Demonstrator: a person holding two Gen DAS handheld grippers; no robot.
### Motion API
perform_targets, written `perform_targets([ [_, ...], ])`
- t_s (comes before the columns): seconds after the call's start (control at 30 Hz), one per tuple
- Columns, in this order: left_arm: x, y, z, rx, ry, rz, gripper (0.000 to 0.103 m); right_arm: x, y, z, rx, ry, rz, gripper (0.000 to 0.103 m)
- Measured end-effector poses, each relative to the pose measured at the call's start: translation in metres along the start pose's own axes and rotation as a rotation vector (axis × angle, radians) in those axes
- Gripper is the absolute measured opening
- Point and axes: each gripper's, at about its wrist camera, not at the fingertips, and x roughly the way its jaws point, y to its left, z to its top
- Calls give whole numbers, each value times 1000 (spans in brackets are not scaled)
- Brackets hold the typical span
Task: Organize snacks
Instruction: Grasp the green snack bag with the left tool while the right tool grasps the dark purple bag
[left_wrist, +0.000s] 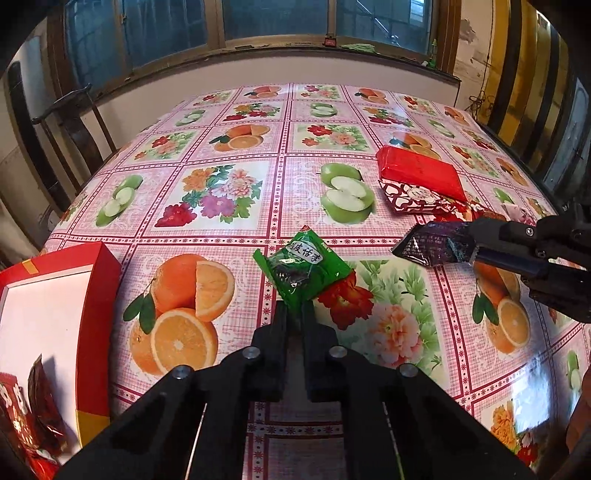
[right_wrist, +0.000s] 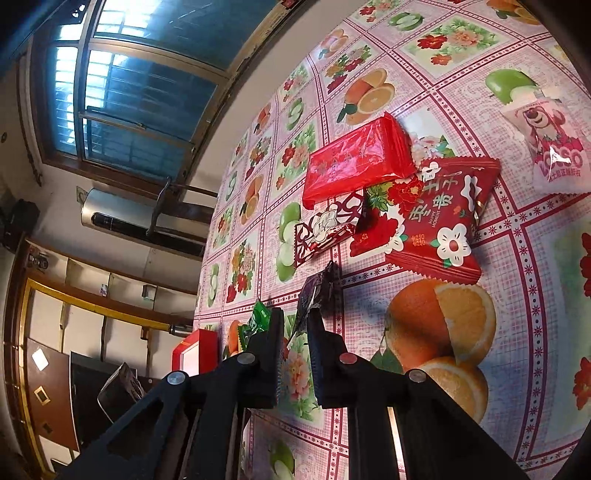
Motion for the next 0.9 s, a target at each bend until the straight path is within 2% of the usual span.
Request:
perform_targets([
  [0.13,-2,1,1,-31,12,-10,7,1,-2,1,8,2,-7,15],
  [0.2,-5,4,2,-37,22,-16,29,1,-4,3,8,-2,-16,15],
  [0.23,-7,5,3,-43,23,-10,62,1,-4,3,8,-3,-21,15],
  [0.27,-9,7,5,-52,19,14,85,2,-5,3,9,-3,-25,15],
  [0.3,-12,8,7,-64,8,37,87,3,-6,3,11,-1,-29,15],
  [0.4,-21,9,16,-103,-9,-11,88,4,-10,5,21,7,-34,15],
  [0.47,-18,6,22,-112,6,40,90,3,-12,6,32,4,-34,15],
  [0.57,-4,-4,33,-48,13,98,90,2,-15,6,44,2,-24,15],
  [0.67,14,-8,38,-16,53,147,89,1,-18,6,57,3,-17,15],
  [0.8,29,-5,31,-79,76,126,87,1,-20,5,67,3,-14,15],
  [0.9,28,-5,29,-96,27,108,76,0,-22,5,71,4,-12,15],
])
